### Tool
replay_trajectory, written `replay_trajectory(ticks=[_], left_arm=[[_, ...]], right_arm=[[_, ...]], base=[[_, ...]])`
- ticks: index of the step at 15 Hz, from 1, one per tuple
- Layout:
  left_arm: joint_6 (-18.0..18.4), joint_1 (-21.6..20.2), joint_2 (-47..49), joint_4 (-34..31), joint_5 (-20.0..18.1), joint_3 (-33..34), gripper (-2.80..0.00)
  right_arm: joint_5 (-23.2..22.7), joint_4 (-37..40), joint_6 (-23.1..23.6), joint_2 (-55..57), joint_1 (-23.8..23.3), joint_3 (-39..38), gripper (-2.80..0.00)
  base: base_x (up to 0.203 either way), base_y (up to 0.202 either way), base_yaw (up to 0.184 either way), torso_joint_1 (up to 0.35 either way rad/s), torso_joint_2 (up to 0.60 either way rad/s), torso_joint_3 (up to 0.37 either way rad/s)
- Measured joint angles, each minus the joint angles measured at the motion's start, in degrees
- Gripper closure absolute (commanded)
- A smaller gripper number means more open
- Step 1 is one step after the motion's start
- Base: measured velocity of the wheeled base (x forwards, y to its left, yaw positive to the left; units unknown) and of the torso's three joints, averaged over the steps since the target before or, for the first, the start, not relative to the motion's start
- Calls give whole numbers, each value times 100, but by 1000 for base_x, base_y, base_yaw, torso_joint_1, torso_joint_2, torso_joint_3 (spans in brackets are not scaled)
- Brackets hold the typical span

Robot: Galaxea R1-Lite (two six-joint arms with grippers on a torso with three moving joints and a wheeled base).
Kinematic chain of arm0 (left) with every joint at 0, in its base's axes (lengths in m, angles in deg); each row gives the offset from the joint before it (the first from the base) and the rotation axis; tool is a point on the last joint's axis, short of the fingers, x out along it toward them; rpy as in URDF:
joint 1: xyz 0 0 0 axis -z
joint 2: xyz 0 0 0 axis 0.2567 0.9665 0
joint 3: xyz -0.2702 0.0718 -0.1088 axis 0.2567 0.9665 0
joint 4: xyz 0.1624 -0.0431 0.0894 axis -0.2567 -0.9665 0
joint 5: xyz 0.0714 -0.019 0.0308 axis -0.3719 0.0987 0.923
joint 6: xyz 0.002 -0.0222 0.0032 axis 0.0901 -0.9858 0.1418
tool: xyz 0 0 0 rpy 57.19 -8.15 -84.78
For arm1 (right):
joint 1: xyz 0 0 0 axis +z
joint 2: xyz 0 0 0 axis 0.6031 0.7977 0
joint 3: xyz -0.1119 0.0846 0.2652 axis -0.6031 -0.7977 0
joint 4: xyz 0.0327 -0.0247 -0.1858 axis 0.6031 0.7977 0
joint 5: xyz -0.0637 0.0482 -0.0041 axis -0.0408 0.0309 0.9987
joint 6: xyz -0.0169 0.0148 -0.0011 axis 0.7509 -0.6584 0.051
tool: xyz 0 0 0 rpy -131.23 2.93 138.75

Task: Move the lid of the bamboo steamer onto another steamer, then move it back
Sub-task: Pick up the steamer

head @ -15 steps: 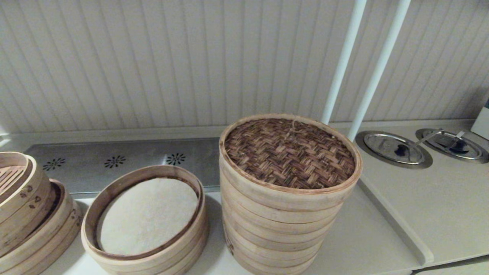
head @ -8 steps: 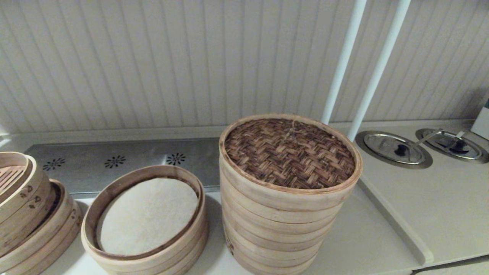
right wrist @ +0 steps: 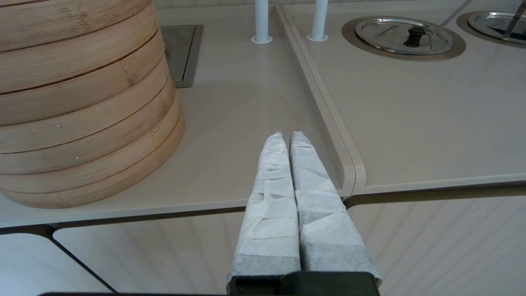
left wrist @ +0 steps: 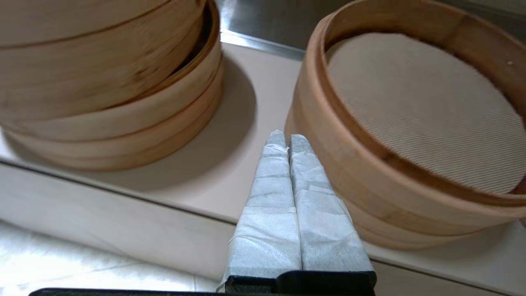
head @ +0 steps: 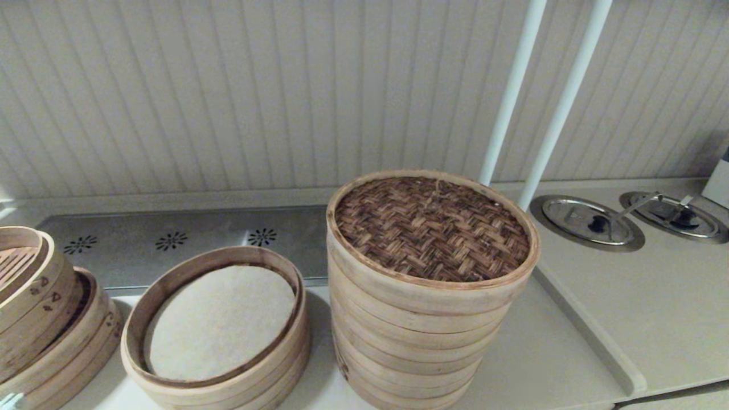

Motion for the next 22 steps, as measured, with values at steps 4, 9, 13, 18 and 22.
replay_trajectory(ticks=[4, 9, 13, 18, 22], left_arm=[[305, 272, 23, 155, -225, 0, 0], [846, -1325, -826, -335, -2168, 38, 0], [1471, -1801, -1846, -488, -3019, 345, 0], [1886, -1927, -2841, -839, -3234, 481, 0], [2209, -1936, -3019, -506, -3122, 692, 0]], right_arm=[[-1, 1, 0, 0, 0, 0, 0], [-2, 0, 0, 0, 0, 0, 0], [-2, 1, 0, 0, 0, 0, 0], [0, -2, 0, 0, 0, 0, 0], [0, -1, 0, 0, 0, 0, 0]], base=[[0, 0, 0, 0, 0, 0], [0, 0, 0, 0, 0, 0], [0, 0, 0, 0, 0, 0], [0, 0, 0, 0, 0, 0], [0, 0, 0, 0, 0, 0]])
